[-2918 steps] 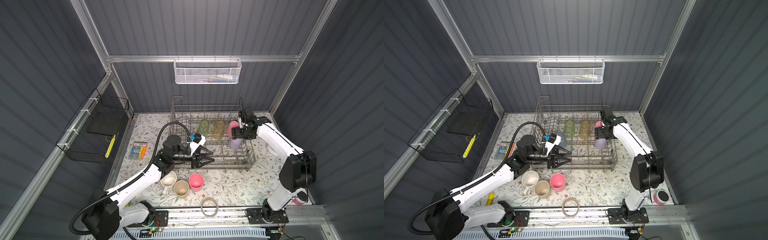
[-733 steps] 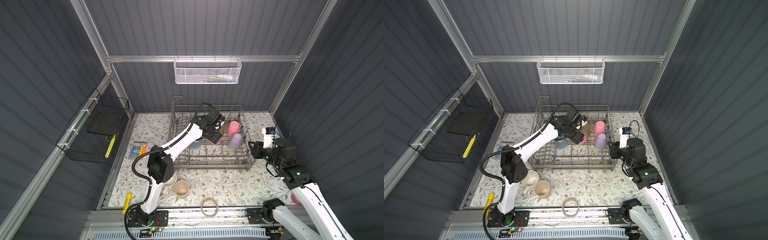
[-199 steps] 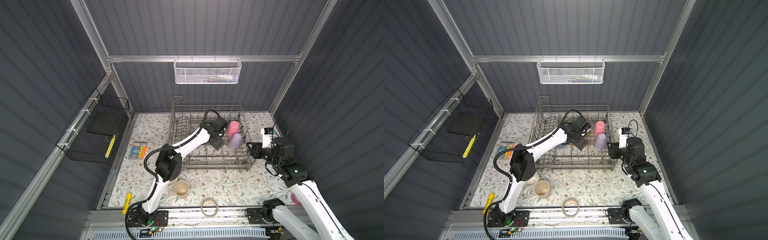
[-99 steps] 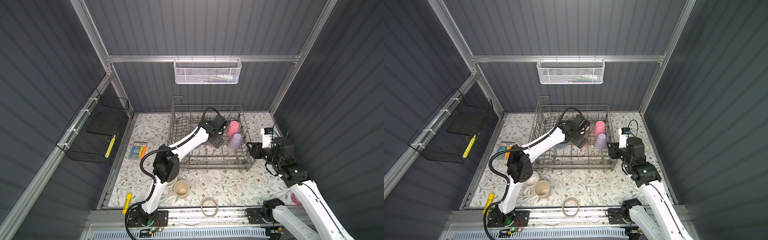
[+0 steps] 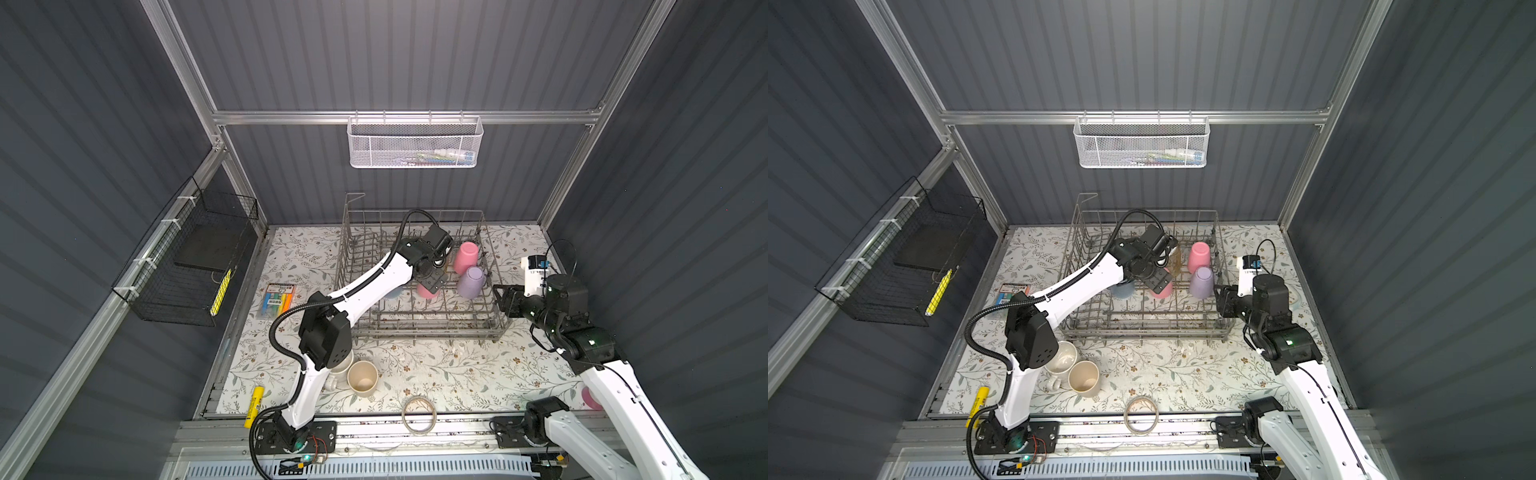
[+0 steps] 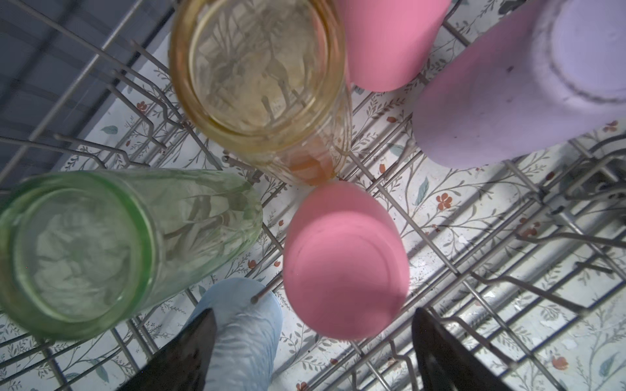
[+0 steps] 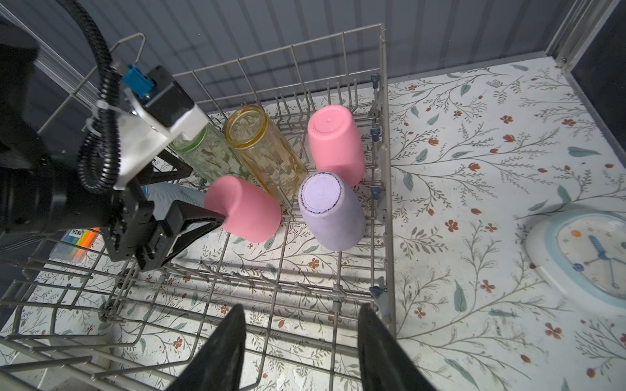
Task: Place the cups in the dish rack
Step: 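Open the left gripper and lift it away from the pink cup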
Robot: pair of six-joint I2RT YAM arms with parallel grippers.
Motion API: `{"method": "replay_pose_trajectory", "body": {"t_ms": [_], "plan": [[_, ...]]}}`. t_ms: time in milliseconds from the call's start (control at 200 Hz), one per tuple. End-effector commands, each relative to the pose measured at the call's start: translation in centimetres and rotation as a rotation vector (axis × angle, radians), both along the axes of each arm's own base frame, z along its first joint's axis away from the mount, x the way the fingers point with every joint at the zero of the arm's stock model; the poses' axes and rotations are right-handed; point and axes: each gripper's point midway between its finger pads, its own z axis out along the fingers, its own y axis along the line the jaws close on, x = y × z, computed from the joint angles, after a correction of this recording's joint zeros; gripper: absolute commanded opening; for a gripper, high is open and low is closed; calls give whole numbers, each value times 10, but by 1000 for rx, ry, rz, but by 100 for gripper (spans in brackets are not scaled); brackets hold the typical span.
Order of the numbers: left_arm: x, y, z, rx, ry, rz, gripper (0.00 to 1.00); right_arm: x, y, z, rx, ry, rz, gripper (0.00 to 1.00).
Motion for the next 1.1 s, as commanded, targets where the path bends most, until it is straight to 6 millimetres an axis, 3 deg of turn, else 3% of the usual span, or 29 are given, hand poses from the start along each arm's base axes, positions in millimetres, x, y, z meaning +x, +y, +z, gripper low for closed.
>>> {"method": "replay_pose_trajectory", "body": {"t_ms": [0,280,490,640,795,906,916,946,1096], "plan": [[-12,0,27,-60,-16,-9,90,0,1,-2,10,4,5,54],[-26,7,79,-182,-95,-18,90,-1,2,0,11,-1,10,55],[-41,32,123,-295,-205,9,90,-5,7,9,25,-30,47,55],[-65,57,149,-386,-274,7,89,-11,18,18,55,-54,112,55],[-85,91,163,-431,-317,66,89,-26,49,32,110,-99,291,54],[-98,114,170,-454,-330,108,89,-41,74,40,52,-153,407,55],[-99,116,159,-435,-315,112,89,-42,76,41,44,-158,416,55],[-102,120,154,-428,-307,118,89,-44,81,42,10,-171,426,55],[-116,146,144,-420,-307,174,88,-70,129,46,-77,-211,634,56]]}}
